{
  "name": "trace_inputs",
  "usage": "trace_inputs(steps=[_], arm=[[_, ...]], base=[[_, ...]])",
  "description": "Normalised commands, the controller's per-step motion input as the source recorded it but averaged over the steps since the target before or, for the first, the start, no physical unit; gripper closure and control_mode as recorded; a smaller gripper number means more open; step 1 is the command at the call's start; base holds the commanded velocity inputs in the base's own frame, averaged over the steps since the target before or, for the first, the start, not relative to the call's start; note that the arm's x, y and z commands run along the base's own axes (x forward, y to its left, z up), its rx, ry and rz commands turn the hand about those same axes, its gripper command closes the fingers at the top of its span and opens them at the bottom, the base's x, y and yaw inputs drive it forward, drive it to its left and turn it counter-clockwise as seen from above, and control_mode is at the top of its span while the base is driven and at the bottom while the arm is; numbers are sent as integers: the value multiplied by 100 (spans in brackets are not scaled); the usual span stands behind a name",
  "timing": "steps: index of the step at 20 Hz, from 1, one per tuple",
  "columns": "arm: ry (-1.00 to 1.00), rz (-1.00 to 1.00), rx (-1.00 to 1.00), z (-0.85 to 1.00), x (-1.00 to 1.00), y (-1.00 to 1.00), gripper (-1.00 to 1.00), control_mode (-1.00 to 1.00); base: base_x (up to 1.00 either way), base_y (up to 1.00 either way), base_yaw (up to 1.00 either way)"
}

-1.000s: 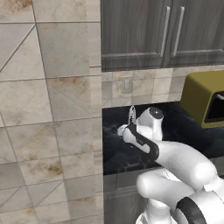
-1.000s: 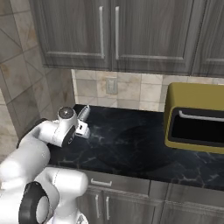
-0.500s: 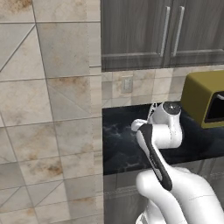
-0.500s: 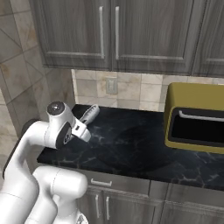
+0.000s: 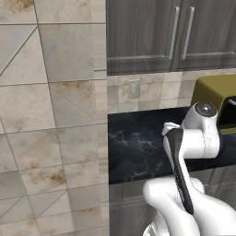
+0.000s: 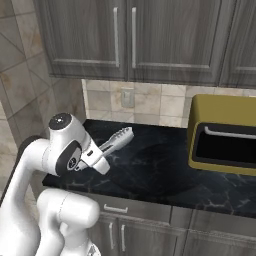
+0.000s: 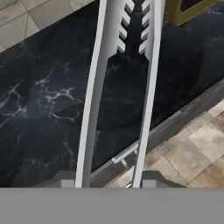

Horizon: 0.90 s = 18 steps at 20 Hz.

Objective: Pick up the tongs from the counter and place them near the plate next to the oven.

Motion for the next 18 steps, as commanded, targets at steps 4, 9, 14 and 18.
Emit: trace_inputs(steps=[4,9,14,18], arm=[[0,-3,4,9,-38,-37,100,-100],[0,-5,0,0,-2,0,100,-100],[-3,-12,0,0,0,-6,100,-100],[-4,-13,0,0,-3,0,100,100]], base=[[0,0,0],[0,0,0],[0,0,0],[-2,-1,-9]])
